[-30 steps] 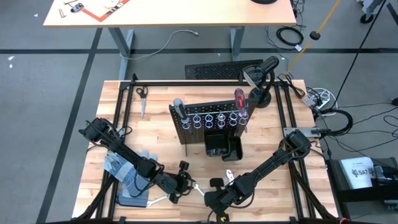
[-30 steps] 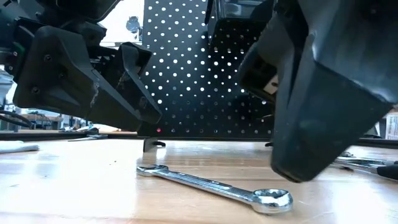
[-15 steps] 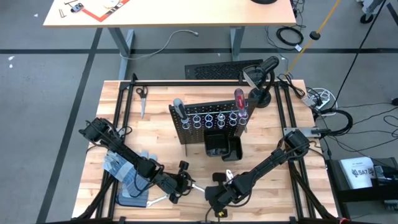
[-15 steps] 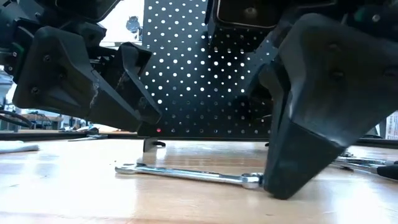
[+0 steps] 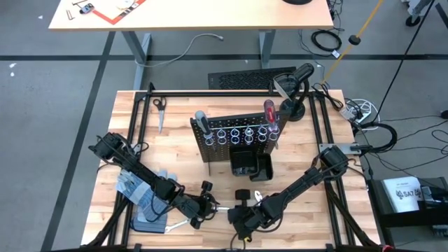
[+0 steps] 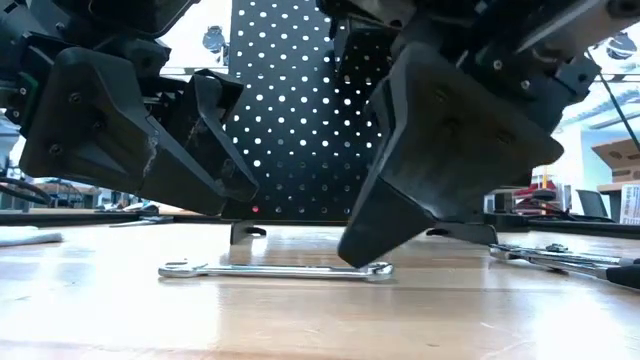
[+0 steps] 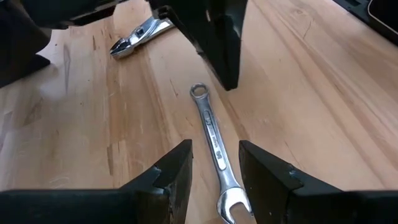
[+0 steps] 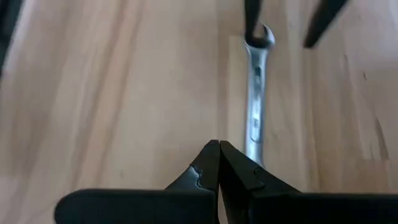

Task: Hang tools onto peg board
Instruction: Hang the silver wrench on the black peg board

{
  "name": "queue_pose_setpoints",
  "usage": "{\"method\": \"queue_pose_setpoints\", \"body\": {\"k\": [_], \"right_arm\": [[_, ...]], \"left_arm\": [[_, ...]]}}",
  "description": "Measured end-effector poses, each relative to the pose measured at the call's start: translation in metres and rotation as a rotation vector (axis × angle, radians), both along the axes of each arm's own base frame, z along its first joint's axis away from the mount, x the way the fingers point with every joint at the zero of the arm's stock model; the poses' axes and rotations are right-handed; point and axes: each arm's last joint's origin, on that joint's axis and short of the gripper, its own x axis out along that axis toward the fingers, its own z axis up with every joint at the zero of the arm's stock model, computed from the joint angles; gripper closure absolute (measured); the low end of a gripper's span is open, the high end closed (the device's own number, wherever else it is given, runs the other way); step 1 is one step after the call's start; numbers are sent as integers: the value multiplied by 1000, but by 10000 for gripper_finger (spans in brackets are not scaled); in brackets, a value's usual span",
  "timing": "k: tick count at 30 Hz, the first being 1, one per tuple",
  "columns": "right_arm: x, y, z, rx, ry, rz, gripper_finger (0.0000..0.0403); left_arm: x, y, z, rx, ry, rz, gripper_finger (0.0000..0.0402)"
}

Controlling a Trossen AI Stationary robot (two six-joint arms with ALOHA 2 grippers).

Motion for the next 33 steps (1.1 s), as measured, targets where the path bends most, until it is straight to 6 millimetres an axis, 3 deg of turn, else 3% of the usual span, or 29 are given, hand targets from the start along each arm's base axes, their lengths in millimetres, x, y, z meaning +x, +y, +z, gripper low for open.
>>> {"method": "queue_pose_setpoints", "body": {"k": [23, 33], "right_arm": [[-13, -4, -4, -48, 87, -123, 403], [-9, 1, 4, -71, -8, -89, 403]], "left_arm": [[-1, 1, -2, 15, 20, 1, 261], [-1, 1, -2, 15, 20, 1, 261]]}}
